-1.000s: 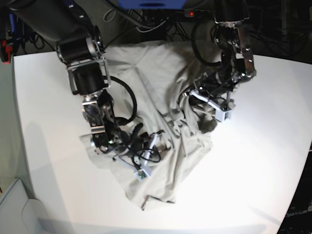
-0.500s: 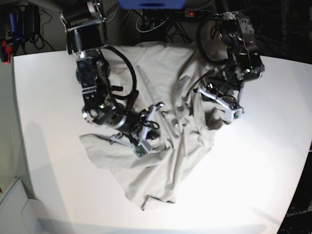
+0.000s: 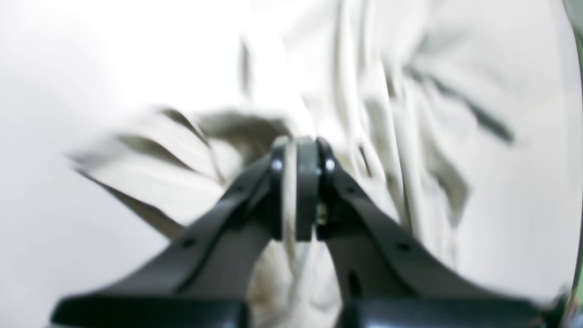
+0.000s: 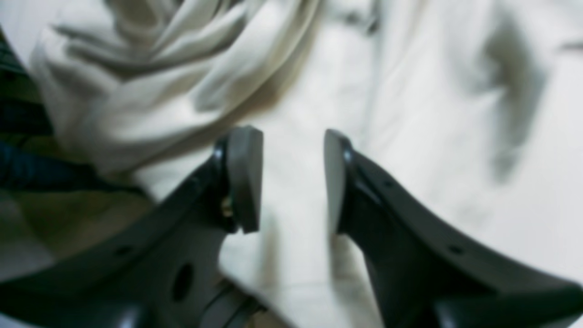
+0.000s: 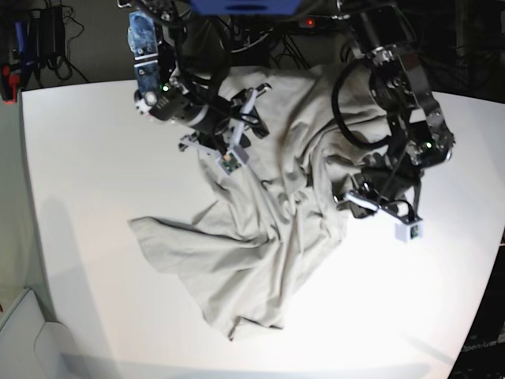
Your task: Layout the t-shirt on the table in an organized manner, then fold the t-shirt properly
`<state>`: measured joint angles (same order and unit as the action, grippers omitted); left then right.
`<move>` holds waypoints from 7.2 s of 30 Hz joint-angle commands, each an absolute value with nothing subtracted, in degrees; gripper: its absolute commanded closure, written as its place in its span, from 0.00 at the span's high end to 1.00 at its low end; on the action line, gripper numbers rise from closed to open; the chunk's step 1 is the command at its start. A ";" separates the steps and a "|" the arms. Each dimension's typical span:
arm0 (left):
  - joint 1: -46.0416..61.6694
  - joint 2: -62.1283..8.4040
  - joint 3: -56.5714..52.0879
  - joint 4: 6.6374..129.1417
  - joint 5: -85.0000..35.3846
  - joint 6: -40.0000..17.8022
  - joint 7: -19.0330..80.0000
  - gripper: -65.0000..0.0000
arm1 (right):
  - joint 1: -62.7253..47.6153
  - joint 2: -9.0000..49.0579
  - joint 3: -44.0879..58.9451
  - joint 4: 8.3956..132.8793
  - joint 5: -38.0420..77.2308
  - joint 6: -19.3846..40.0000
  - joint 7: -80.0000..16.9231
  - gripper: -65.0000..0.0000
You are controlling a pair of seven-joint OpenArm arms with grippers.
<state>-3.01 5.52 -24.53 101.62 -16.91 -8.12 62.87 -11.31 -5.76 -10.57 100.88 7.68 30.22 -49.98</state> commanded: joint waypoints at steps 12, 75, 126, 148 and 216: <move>-8.66 5.41 -24.84 102.20 -18.33 -8.22 62.02 0.06 | -11.56 -5.41 -10.86 91.56 8.04 30.46 -48.40 0.53; -19.74 3.56 -1.45 71.96 -22.64 -8.22 30.29 0.06 | 11.65 20.26 5.32 76.44 8.13 26.07 -37.49 0.52; -31.25 -1.10 8.57 10.07 -12.70 0.22 15.08 0.06 | -6.29 10.86 5.14 109.49 8.13 26.07 -42.77 0.52; -2.15 -4.88 6.02 77.93 -12.70 10.86 50.95 0.06 | -5.32 10.42 5.23 87.87 8.04 26.24 -37.85 0.52; -25.98 -4.09 -9.89 55.60 -16.66 10.86 43.82 0.66 | 28.35 22.99 -2.51 41.27 8.04 26.24 -22.46 0.52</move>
<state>-24.60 -3.99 -9.93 55.02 -16.34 10.55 43.53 27.55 22.09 -2.66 41.01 8.75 26.68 -21.17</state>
